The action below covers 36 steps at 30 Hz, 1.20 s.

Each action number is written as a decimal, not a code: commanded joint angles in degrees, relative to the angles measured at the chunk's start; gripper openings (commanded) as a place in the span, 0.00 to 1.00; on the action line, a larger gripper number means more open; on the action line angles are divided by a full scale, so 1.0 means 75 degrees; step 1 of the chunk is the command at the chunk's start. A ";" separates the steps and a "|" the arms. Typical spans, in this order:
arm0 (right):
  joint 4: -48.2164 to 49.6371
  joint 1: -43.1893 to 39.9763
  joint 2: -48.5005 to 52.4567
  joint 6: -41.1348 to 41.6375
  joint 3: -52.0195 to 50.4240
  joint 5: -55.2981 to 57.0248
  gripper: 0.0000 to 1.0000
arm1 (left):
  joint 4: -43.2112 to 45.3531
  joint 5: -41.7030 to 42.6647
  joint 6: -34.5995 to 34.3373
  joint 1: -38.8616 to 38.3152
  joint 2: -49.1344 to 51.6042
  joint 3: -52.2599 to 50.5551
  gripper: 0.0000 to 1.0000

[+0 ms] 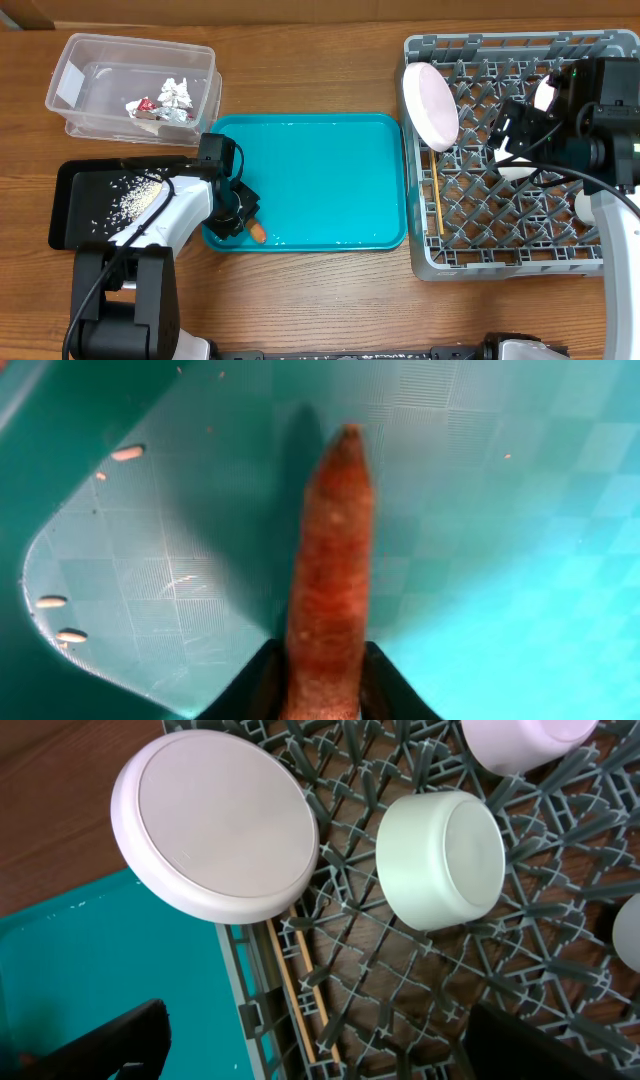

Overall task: Sort waste into correct bins and load items into the dishwasher
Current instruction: 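Lower the left gripper over the carrot and close on it, then carry the carrot with the left gripper onto the black tray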

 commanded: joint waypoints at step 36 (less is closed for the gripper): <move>-0.0233 -0.0035 0.0029 -0.0055 0.0087 -0.0041 0.96 | -0.2299 -0.1259 0.2911 0.3975 0.0082 0.3657 0.04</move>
